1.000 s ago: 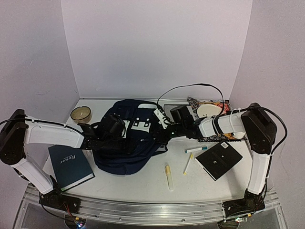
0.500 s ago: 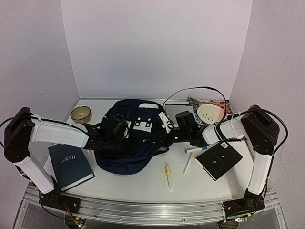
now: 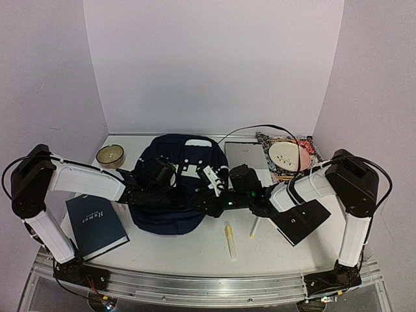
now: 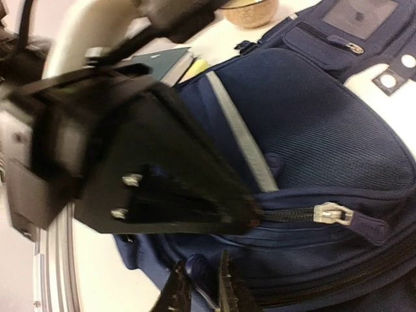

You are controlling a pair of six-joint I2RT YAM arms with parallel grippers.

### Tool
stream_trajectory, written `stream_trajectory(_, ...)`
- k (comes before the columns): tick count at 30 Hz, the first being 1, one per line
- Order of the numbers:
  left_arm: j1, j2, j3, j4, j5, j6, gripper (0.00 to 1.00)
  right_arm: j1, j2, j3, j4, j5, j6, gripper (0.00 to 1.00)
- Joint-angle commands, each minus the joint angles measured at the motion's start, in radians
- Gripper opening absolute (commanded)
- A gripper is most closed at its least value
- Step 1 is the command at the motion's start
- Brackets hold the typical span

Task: Pack the student bag
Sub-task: Unzip the second largest pocket of the student bag, then put down the student bag at the center of the board.

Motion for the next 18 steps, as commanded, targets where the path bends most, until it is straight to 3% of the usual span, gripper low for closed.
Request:
stream_trajectory(1, 0.032, 0.012, 0.028, 0.061, -0.066, -0.005, 0.0, 0.029, -0.094, -0.01, 0.014, -0.001, 0.03, 0.27)
stream_trajectory(4, 0.031, -0.024, 0.004, 0.062, -0.087, 0.022, 0.05, 0.029, -0.131, -0.013, -0.046, 0.023, 0.032, 0.39)
stream_trajectory(8, 0.03, -0.079, -0.034, 0.062, -0.105, 0.057, 0.19, 0.026, -0.178, -0.01, -0.17, 0.165, 0.058, 0.47)
stream_trajectory(14, 0.017, -0.167, -0.069, 0.046, -0.132, 0.084, 0.43, -0.016, -0.186, 0.03, -0.316, 0.28, 0.175, 0.51)
stream_trajectory(18, -0.01, -0.207, -0.074, 0.025, -0.158, 0.082, 0.51, -0.048, -0.157, 0.068, -0.379, 0.303, 0.266, 0.57)
